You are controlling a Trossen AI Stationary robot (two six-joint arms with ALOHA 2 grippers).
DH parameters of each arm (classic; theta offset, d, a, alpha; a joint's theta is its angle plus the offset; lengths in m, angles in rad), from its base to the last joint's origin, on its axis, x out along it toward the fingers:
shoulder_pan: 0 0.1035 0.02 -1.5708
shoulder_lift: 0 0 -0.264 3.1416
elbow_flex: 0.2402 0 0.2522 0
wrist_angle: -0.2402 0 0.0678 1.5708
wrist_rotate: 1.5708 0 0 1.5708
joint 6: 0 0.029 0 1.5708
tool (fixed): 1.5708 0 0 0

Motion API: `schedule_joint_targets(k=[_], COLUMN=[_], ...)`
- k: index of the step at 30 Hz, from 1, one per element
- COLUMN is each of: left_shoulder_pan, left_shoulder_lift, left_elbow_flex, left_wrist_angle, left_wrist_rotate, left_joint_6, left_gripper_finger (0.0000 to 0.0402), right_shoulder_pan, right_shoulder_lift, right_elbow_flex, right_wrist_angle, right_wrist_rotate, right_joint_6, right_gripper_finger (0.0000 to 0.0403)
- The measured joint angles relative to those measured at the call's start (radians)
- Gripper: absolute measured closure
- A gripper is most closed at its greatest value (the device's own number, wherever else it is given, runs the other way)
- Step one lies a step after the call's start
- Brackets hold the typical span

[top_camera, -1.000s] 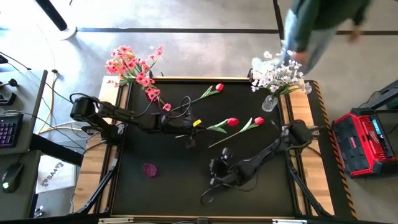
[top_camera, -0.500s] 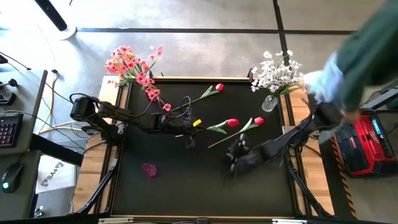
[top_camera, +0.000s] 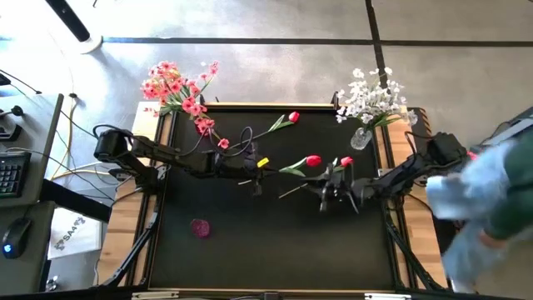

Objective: Sort flowers into vase by color
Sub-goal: Put the center red flower into the violet vase

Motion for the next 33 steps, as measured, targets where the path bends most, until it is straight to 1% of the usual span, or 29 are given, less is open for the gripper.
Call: schedule_joint_targets(k=[3, 6, 9, 12, 15, 18, 21, 22, 23, 26, 28, 33], left_shoulder_pan=[-0.003, -0.008, -0.014, -0.021, -0.03, -0.032, -0.034, -0.034, -0.034, -0.033, -0.033, -0.033], left_shoulder_lift=[0.0, 0.0, 0.0, 0.0, 0.0, 0.0, 0.0, 0.0, 0.0, 0.0, 0.0, 0.0], left_elbow_flex=[0.0, 0.0, 0.0, 0.0, 0.0, 0.0, 0.0, 0.0, 0.0, 0.0, 0.0, 0.001], left_wrist_angle=[0.005, 0.01, 0.01, 0.005, 0.0, 0.0, 0.003, 0.01, 0.022, 0.059, 0.076, 0.08], left_wrist_rotate=[0.014, 0.03, 0.031, 0.03, 0.029, 0.027, -0.03, -0.055, -0.069, -0.08, -0.078, -0.041], left_joint_6=[-0.008, -0.009, -0.016, -0.017, -0.018, -0.018, -0.048, -0.056, -0.058, -0.051, -0.038, -0.031], left_gripper_finger=[0.0401, 0.0401, 0.0401, 0.0401, 0.0401, 0.0401, 0.0401, 0.0401, 0.0401, 0.0401, 0.0401, 0.0401], right_shoulder_pan=[-0.011, -0.031, -0.056, -0.081, -0.096, -0.099, -0.084, -0.074, -0.064, -0.031, -0.016, -0.001], right_shoulder_lift=[0.037, 0.066, 0.079, 0.082, 0.082, 0.082, 0.082, 0.082, 0.082, 0.083, 0.083, 0.07], right_elbow_flex=[0.092, 0.171, 0.221, 0.253, 0.268, 0.268, 0.268, 0.268, 0.268, 0.267, 0.267, 0.267], right_wrist_angle=[-0.014, -0.038, -0.066, -0.107, -0.138, -0.148, -0.174, -0.182, -0.193, -0.227, -0.23, -0.172], right_wrist_rotate=[-0.024, 0.013, 0.014, 0.003, -0.011, -0.013, -0.014, -0.003, 0.03, 0.193, 0.27, 0.282], right_joint_6=[-0.14, -0.222, -0.233, -0.178, -0.141, -0.103, -0.068, -0.063, -0.045, -0.02, -0.026, -0.095], right_gripper_finger=[0.0265, 0.0237, 0.0214, 0.0207, 0.022, 0.0254, 0.0287, 0.0294, 0.0299, 0.0302, 0.03, 0.0279])
